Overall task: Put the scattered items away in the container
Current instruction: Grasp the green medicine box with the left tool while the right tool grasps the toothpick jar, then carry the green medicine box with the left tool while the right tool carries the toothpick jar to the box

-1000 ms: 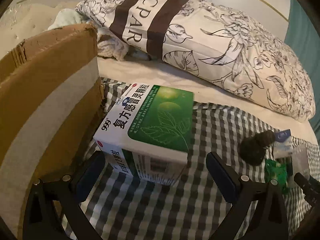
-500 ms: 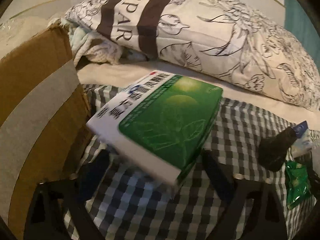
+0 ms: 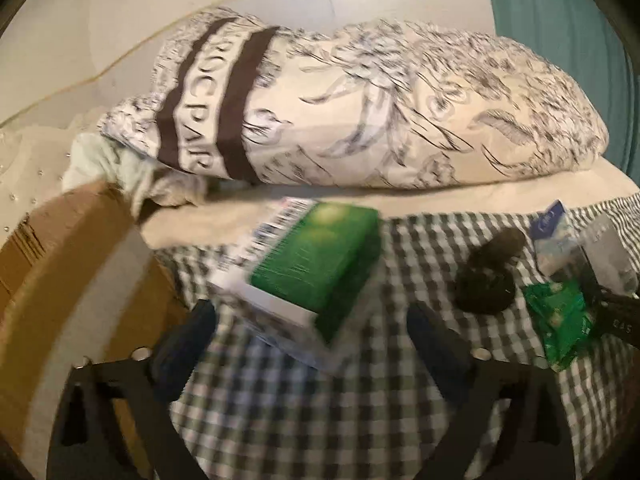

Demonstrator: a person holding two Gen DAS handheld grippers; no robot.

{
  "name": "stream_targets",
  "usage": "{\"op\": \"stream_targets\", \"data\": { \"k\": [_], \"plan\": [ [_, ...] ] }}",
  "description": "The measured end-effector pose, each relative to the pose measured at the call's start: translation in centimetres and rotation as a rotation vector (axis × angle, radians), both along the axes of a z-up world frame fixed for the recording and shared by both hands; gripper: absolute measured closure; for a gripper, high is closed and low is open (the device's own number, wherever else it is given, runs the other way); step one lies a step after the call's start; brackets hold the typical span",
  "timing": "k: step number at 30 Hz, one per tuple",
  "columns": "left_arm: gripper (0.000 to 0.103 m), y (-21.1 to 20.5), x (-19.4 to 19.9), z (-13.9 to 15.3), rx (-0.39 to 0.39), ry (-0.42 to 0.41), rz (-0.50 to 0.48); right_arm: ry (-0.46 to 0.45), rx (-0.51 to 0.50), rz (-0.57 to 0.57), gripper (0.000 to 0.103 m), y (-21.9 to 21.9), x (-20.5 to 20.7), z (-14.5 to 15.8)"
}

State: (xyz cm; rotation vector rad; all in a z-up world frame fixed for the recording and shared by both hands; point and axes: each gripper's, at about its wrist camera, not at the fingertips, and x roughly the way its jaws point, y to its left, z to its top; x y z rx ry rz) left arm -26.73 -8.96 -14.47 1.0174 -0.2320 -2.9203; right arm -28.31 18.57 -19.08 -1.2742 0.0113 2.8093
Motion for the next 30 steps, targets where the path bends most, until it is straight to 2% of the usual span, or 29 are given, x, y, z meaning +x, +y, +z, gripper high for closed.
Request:
{"op": "stream_targets", "data": {
  "k": [4,7,12,19,20,22,24,30],
  "plan": [
    [0.002,-2.2,-2.0,0.0,0.095,-0.083,-0.049,0.0,-0.008,-0.001,0.04,0.1,0.0,0.0],
    [0.001,-2.7,-3.4,-0.8,0.075,-0.104,-0.036,0.002,-0.015,0.0,0.04,0.1,0.0,-0.1],
    [0.001,-2.9,-4.4,-1.1,0.119,-0.095,-0.076,0.005,-0.046,-0.001,0.04,0.5,0.0,-0.1],
    [0.001,-0.6,-6.0,-1.9,0.109,-0.124,-0.127,0.006,-0.075,-0.004,0.04,0.9,-0.1,-0.1],
    [0.002,-0.2,-5.9,-1.9,0.099,-0.114,-0.126,0.007,-0.079,-0.004,0.04,1.0,-0.1,-0.1],
    [0.017,0.4,-5.8,-2.0,0.061,-0.1,-0.115,0.008,-0.088,-0.004,0.04,1.1,-0.1,-0.1],
    [0.017,0.7,-5.8,-2.1,0.046,-0.102,-0.105,0.008,-0.093,-0.004,0.04,1.1,-0.2,-0.1],
    [0.017,0.7,-4.9,-1.5,0.096,-0.112,-0.061,0.012,-0.081,-0.013,0.04,1.0,-0.2,0.0]
  ]
}}
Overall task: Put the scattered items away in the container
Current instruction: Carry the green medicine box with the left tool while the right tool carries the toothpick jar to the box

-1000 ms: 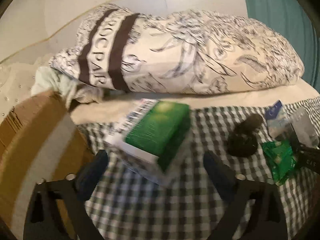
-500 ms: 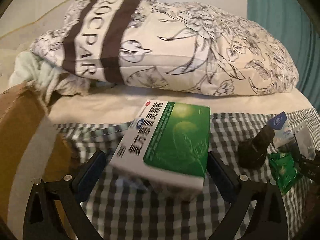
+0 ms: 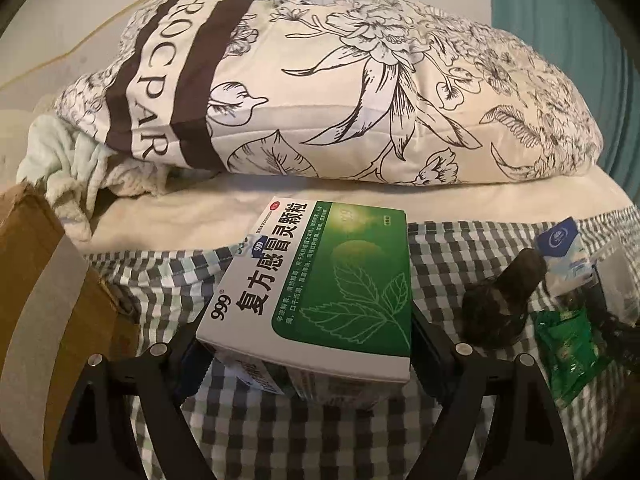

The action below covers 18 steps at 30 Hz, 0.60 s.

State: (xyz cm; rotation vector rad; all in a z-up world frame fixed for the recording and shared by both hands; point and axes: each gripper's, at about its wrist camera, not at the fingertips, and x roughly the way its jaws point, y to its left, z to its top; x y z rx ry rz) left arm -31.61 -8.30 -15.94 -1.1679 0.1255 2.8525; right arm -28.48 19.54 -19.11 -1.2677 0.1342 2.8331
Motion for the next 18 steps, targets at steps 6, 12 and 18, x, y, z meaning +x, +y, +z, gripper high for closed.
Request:
{"op": "stream_targets", "data": {
  "k": [6,12,18],
  "plan": [
    [0.017,1.1,4.1,2.7,0.014,0.009,0.01,-0.017,0.011,-0.042,0.04,0.1,3.2,1.1],
    [0.017,3.4,9.6,6.2,0.032,0.014,0.012,-0.035,-0.012,-0.022,0.04,0.1,8.3,2.9],
    [0.018,6.1,14.8,8.7,0.032,0.009,-0.002,-0.027,-0.026,-0.016,0.04,0.4,12.6,6.3]
  ]
}}
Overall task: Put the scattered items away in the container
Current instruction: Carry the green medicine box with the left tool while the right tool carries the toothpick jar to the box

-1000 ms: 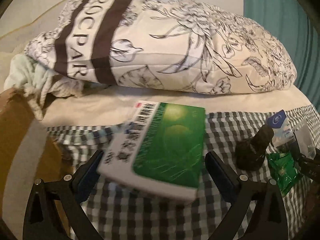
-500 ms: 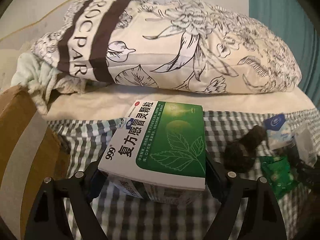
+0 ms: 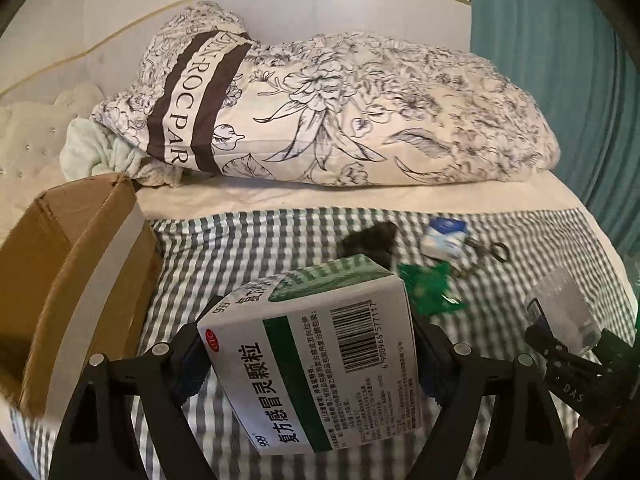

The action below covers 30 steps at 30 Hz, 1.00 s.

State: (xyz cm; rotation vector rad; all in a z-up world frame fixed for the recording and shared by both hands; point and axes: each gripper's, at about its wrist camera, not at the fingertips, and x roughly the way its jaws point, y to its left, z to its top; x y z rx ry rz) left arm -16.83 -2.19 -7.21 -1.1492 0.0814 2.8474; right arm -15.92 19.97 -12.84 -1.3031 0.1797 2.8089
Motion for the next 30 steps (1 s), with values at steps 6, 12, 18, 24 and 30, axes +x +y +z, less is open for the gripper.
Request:
{"op": "stream_targets", "data": {
  "k": [6,12,18,24,30],
  "plan": [
    [0.019,0.3,3.9,2.0,0.035,0.007,-0.02,0.048,-0.002,0.0,0.04,-0.3,3.6,3.8],
    [0.019,-1.6,7.0,4.2,0.041,0.031,-0.006,0.107,0.001,0.028,0.04,-2.5,6.4,7.5],
    [0.019,-5.2,8.9,6.7,0.038,0.061,0.031,0.151,-0.001,0.084,0.04,-6.9,7.7,10.7],
    [0.019,-9.3,9.6,8.7,0.05,0.069,0.078,0.166,-0.002,0.148,0.04,-11.8,8.4,13.1],
    [0.019,-14.8,10.0,10.9,0.058,0.097,0.132,0.189,0.0,0.225,0.04,-17.6,8.8,15.0]
  ]
}}
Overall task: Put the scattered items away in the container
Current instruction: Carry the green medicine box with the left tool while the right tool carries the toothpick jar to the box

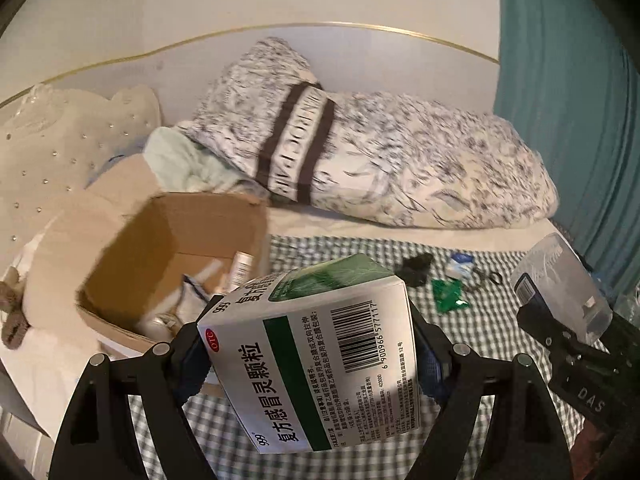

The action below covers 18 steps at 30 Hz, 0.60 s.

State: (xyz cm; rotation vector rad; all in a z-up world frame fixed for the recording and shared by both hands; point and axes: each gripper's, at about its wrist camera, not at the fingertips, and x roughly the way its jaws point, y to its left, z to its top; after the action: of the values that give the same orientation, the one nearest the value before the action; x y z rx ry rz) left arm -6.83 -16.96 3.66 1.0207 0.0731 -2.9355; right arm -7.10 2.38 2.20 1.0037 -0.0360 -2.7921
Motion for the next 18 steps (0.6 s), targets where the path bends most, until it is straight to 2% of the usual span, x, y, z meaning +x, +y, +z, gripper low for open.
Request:
{"op": "stream_targets", "data": {
  "k": [9,13,18],
  "plan": [
    [0.019,-8.9,-1.0,1.5,-0.015,0.019,0.116,0.002,-0.056,0.172,0.04,-10.0,-2.1,1.2],
    [0.019,-12.9,-1.8,0.3,0.003,0.011,0.167,-0.039,-0.079,0.236,0.04,-14.0,-4.6,0.3],
    [0.019,-15.9,-3.3,-2.3,0.032,-0.018,0.199,-0.088,-0.1,0.287,0.04,-18.2,-8.0,-1.2]
  ]
}}
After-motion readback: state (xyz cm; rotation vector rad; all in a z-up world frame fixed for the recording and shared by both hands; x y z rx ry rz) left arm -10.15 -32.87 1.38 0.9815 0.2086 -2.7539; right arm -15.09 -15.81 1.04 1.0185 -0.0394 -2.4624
